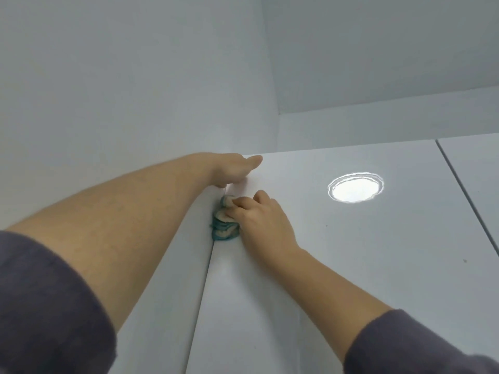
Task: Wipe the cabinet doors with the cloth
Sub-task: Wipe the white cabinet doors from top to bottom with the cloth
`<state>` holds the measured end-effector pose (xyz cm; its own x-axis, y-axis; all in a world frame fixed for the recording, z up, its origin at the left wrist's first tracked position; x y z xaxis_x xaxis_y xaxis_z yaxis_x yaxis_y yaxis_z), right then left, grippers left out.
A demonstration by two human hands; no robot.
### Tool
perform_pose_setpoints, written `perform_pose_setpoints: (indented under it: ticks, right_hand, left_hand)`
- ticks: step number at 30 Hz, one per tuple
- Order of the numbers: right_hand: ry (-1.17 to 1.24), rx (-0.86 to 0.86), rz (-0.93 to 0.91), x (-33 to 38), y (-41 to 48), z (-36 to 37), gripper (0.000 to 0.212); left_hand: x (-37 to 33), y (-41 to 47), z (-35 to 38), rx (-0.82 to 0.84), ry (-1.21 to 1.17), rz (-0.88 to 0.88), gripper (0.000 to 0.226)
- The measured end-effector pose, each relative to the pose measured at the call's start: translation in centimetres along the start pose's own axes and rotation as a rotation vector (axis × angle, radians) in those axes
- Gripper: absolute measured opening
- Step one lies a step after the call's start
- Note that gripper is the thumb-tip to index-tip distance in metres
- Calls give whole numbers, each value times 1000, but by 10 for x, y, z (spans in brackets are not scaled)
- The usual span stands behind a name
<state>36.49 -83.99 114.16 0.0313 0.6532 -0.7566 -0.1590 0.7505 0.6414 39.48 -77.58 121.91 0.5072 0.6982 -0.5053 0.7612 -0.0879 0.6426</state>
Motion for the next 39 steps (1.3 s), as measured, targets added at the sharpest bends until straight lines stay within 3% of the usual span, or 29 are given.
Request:
perform_pose_setpoints:
  ticks: [4, 6, 11, 14, 17, 21, 25, 27, 31, 36, 39]
  right_hand:
    - [196, 99, -236, 35, -33, -1, 35]
    - [206, 125, -278, 31, -54, -20, 36]
    - [98, 31, 14, -35, -63, -57, 44]
    - [153, 121, -106, -17, -75, -56, 44]
    - [172, 160, -208, -39, -89, -77, 43]
    - [38, 53, 83, -109, -101, -109, 52]
    - [100, 148, -74, -79, -121, -111, 52]
    - [107, 165, -65, -93, -128, -124, 52]
    - [32, 84, 233, -147, -133, -143, 51]
    - [120, 227, -43, -98, -154, -142, 45]
    - [78, 146, 66, -138, -155, -165, 46]
  left_hand:
    - [3, -3, 2, -10, 83, 5, 96]
    - [2, -6, 2, -71, 161, 27, 85]
    - [-7, -16, 18, -217, 293, 144, 62]
    - [-6, -17, 29, -270, 291, 200, 41]
    - [-2, -16, 37, -305, 286, 198, 35]
    - [3, -11, 47, -325, 315, 195, 62]
    - [1, -14, 41, -339, 271, 192, 52]
    - [2, -14, 38, -326, 226, 190, 55]
    - [4, -11, 45, -336, 252, 221, 61]
    - [16, 0, 56, -296, 244, 209, 85]
    - [17, 2, 60, -257, 209, 220, 94]
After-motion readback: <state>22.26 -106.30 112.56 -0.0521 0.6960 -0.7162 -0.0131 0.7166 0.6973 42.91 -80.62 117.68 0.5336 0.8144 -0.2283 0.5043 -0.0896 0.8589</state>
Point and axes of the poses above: each hand's wrist, its own y-axis towards the middle knuckle, its own z-axis out of the palm, x = y × z, the point moved 9 cm from there along y, towards the middle knuckle, and after that the axes turned 14 degrees about -z, right-handed, at the moved point
